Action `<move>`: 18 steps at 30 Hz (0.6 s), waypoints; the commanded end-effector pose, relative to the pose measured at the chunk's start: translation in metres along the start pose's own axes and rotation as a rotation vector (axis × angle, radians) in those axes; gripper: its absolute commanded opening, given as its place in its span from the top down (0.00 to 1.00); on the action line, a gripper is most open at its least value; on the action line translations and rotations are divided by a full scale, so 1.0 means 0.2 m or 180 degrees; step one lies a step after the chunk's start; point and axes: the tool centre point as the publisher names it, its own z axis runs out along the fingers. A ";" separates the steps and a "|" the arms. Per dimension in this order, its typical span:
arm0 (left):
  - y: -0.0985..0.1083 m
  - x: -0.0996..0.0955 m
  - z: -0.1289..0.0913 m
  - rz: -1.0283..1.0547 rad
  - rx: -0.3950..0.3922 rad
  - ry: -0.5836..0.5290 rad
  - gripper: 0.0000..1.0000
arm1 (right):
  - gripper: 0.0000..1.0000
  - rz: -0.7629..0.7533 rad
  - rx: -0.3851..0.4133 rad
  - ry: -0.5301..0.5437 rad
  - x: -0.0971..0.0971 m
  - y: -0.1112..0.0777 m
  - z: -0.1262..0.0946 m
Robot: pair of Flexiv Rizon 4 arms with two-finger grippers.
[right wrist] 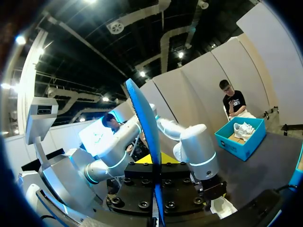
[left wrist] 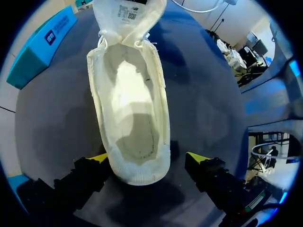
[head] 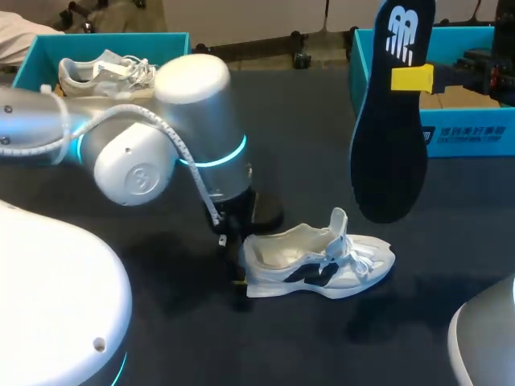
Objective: Take the shoe out of the shoebox, open the shoe tongue, remove and reinsert the insole, then place the shoe into the shoebox
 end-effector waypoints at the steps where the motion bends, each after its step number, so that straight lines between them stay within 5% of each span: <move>1: -0.02 0.00 0.02 0.0006 -0.0320 -0.0080 0.00 | 1.00 0.0002 0.0013 0.0005 -0.01 0.01 0.01; 7: -0.01 0.00 0.00 -0.0018 -0.0359 -0.0099 0.00 | 1.00 0.0002 0.0013 0.0005 -0.01 0.01 0.01; 18: -0.04 -0.05 -0.20 -0.0007 -0.0288 -0.0154 0.00 | 1.00 0.0002 0.0013 0.0005 -0.01 0.01 0.01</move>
